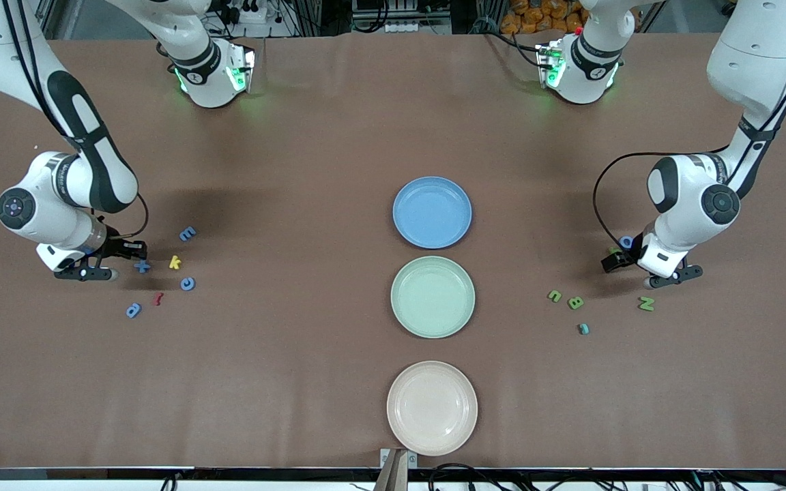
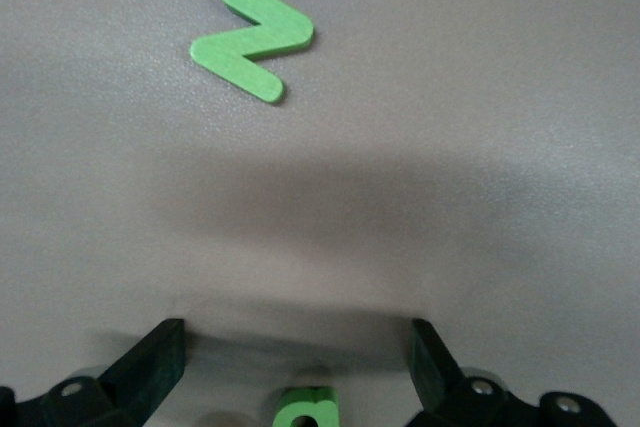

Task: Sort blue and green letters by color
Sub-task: 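Lower the right gripper to the blue plus while the left gripper reaches the green q, then grasp the blue plus with the right gripper while the left gripper grasps the green q, then release the plus on the blue plate while the left gripper drops the q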

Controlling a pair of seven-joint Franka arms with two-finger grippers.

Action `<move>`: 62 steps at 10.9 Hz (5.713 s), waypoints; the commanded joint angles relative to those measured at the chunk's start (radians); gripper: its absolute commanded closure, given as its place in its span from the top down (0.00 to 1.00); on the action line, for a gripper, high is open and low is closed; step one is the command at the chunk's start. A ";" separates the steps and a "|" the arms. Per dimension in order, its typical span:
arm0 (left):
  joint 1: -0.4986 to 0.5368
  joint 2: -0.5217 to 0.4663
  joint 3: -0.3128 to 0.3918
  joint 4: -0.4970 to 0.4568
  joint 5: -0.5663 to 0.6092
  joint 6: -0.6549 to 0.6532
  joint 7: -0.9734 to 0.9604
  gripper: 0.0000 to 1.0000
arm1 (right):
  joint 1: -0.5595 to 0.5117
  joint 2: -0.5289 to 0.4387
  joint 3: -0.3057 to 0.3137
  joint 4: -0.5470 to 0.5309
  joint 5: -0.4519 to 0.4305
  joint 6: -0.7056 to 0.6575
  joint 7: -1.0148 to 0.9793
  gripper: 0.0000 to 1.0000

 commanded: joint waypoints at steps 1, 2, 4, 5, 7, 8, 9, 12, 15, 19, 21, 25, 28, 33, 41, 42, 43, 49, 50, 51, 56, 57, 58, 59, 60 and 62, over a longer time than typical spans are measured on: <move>-0.011 -0.005 -0.001 -0.021 0.029 0.014 -0.050 1.00 | -0.006 0.012 0.005 -0.006 0.003 0.020 0.006 0.40; -0.011 -0.011 -0.001 -0.034 0.029 0.014 -0.052 1.00 | -0.004 0.015 0.006 -0.006 0.005 0.021 0.006 0.40; -0.020 -0.022 -0.003 -0.057 0.030 0.014 -0.063 1.00 | 0.005 0.015 0.007 -0.006 0.005 0.020 0.046 0.40; -0.037 -0.023 -0.001 -0.060 0.029 0.014 -0.079 1.00 | 0.010 0.015 0.007 -0.006 0.005 0.020 0.046 0.39; -0.066 -0.025 0.000 -0.069 0.030 0.014 -0.125 1.00 | 0.008 0.015 0.007 -0.006 0.003 0.021 0.046 0.38; -0.066 -0.029 0.000 -0.083 0.032 0.014 -0.130 1.00 | 0.008 0.018 0.007 -0.005 0.003 0.021 0.046 0.35; -0.066 -0.041 0.000 -0.101 0.033 0.014 -0.132 1.00 | 0.008 0.021 0.007 -0.003 0.003 0.021 0.046 0.35; -0.063 -0.080 0.000 -0.156 0.033 0.014 -0.132 1.00 | 0.008 0.038 0.007 0.002 0.003 0.047 0.046 0.33; -0.060 -0.078 0.000 -0.152 0.033 0.014 -0.130 1.00 | 0.008 0.044 0.007 0.008 0.002 0.048 0.046 0.20; -0.050 -0.065 0.043 -0.123 0.115 0.014 -0.127 1.00 | 0.008 0.029 0.008 0.011 0.005 0.034 0.049 0.00; -0.050 -0.057 0.043 -0.114 0.116 0.014 -0.129 1.00 | 0.010 -0.014 0.011 0.038 0.005 -0.035 0.096 0.00; -0.050 -0.052 0.043 -0.106 0.116 0.014 -0.132 0.82 | 0.046 -0.045 0.118 0.198 0.006 -0.285 0.349 0.00; -0.051 -0.052 0.043 -0.097 0.116 0.014 -0.139 0.00 | 0.104 -0.039 0.242 0.225 0.008 -0.288 0.634 0.00; -0.059 -0.060 0.043 -0.091 0.116 0.014 -0.158 0.00 | 0.400 -0.007 0.289 0.327 0.078 -0.278 1.055 0.00; -0.065 -0.091 0.028 -0.046 0.116 0.007 -0.159 0.00 | 0.838 0.177 0.280 0.575 -0.033 -0.275 1.638 0.00; -0.068 -0.086 0.022 -0.034 0.116 0.007 -0.170 0.00 | 0.873 0.202 0.278 0.598 -0.066 -0.276 1.694 0.00; -0.069 -0.083 -0.005 -0.020 0.116 0.007 -0.200 0.00 | 0.905 0.225 0.278 0.618 -0.095 -0.275 1.748 0.00; -0.138 -0.049 -0.199 0.092 0.112 0.007 -0.510 0.00 | 0.967 0.286 0.281 0.643 -0.179 -0.227 1.882 0.32; -0.184 -0.036 -0.199 0.122 0.110 0.007 -0.562 0.00 | 0.964 0.285 0.281 0.641 -0.176 -0.229 1.882 0.58; -0.216 -0.011 -0.199 0.161 0.107 0.007 -0.625 0.00 | 0.962 0.283 0.281 0.638 -0.176 -0.233 1.881 0.94; -0.388 0.106 -0.194 0.355 0.109 0.008 -0.904 0.00 | 0.803 0.153 0.290 0.627 -0.164 -0.441 1.572 1.00; -0.414 0.130 -0.191 0.391 0.113 0.007 -0.953 0.00 | 0.742 0.126 0.292 0.626 -0.161 -0.487 1.469 1.00; -0.439 0.153 -0.187 0.429 0.116 0.008 -1.001 0.00 | 0.687 0.115 0.292 0.627 -0.161 -0.511 1.378 1.00; -0.474 0.175 -0.169 0.461 0.116 0.008 -1.039 0.00 | 0.648 0.116 0.287 0.626 -0.163 -0.534 1.286 1.00; -0.535 0.188 -0.117 0.484 0.116 0.008 -1.078 0.00 | 0.599 0.116 0.280 0.624 -0.163 -0.560 1.187 1.00; -0.646 0.199 -0.008 0.491 0.118 0.008 -1.115 0.99 | 0.486 0.099 0.278 0.609 -0.164 -0.621 1.003 1.00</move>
